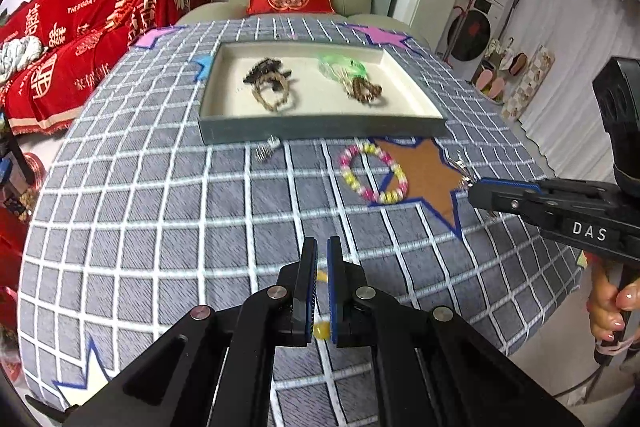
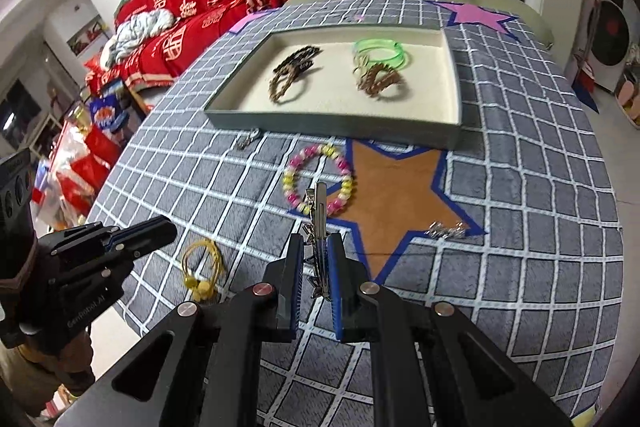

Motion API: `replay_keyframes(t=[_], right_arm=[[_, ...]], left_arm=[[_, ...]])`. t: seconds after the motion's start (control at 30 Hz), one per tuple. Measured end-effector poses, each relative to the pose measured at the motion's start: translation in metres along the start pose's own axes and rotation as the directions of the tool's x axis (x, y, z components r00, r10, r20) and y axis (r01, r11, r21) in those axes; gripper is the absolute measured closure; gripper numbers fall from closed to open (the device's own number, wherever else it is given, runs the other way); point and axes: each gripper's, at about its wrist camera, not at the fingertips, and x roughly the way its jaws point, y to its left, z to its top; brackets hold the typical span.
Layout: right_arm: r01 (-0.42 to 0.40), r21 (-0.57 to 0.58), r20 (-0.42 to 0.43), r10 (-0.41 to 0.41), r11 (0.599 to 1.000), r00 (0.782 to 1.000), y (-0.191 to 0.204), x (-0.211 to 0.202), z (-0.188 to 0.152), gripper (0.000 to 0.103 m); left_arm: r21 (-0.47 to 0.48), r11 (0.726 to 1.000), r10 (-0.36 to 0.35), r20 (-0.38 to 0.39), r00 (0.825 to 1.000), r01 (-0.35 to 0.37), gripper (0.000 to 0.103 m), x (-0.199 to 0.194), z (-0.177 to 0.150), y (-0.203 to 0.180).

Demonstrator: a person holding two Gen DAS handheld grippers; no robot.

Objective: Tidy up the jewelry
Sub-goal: 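Carry both items into the tray while opening both tools to release them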

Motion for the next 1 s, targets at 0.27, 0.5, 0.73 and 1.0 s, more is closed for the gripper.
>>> replay_keyframes(t=[0.27,0.5,0.73,1.0], right_arm=[[0.002,0.021,0.027,-0.003,1.000,1.000,-0.006,-0.006,0.016,0.090],[-0.009,0.031,0.023,0.009,0.999,1.000,-0.008,-0.002,0.019,0.090],[-0.025,0.047,-0.007,0.025,0.999,1.000,-0.009,0.007,0.005,0.090],[-0.025,0.067,0.009,0.024,0.997,1.000,-0.016,-0.002,0.000,0.090]], left_arm=[[0.012,1.000,0.011,0.035,0.999,-0.011,0.090,-0.003,0.027,0.005],[-0.012,0.999,0.029,-0.002,1.000,-0.029,0.090,0.002,0.020,0.010],[-0.077,0.995,0.054,-0.098,0.994,-0.062,0.089,0.020,-0.017,0.017],[-0.026,0.992,0.124,-0.079,0.989,-0.127,0.000,0.028,-0.027,0.007]])
